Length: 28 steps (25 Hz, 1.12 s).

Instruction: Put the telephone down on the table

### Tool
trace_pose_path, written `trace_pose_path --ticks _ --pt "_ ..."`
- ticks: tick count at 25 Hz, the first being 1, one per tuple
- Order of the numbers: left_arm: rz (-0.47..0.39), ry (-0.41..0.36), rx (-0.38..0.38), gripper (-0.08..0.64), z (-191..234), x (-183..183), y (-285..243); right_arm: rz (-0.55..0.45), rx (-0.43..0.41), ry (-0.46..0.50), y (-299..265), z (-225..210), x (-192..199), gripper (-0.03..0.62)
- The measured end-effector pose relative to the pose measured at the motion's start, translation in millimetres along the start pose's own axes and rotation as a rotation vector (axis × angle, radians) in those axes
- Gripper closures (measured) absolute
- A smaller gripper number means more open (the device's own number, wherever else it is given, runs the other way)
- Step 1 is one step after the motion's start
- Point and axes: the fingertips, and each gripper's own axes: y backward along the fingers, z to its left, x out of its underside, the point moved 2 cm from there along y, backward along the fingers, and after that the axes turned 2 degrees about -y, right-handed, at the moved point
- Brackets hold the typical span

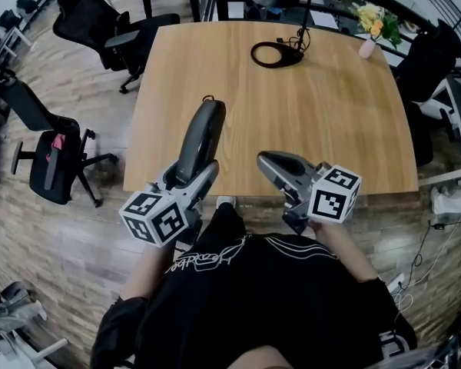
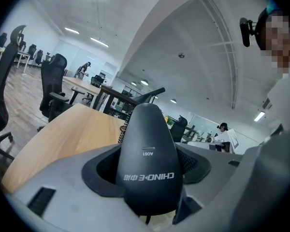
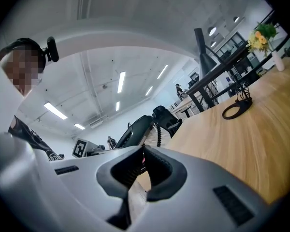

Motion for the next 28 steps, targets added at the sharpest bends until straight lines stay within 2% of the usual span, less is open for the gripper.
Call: trace_pose_path --ticks 4,9,16,28 --pt "0.029 0.003 -0.012 0.275 26.1 -7.9 -20.9 0.007 0.019 -0.032 -18.8 -22.1 -8.1 0.551" --pt "0.080 -0.029 -0.040 0.275 63.1 -16.9 -47.0 0.016 0.039 -0.069 -42.6 -48.6 -15.9 0.551" --pt "0.143 -0.019 -0.042 0.275 107.3 -22.2 -83.6 0.023 0.067 -0.133 -71.9 -84.9 -19.8 0.551" --pt "0.257 0.033 -0.078 0.275 180.1 1.9 -142.4 0.048 0.108 -0.251 -104.7 -149.2 -18.0 0.551"
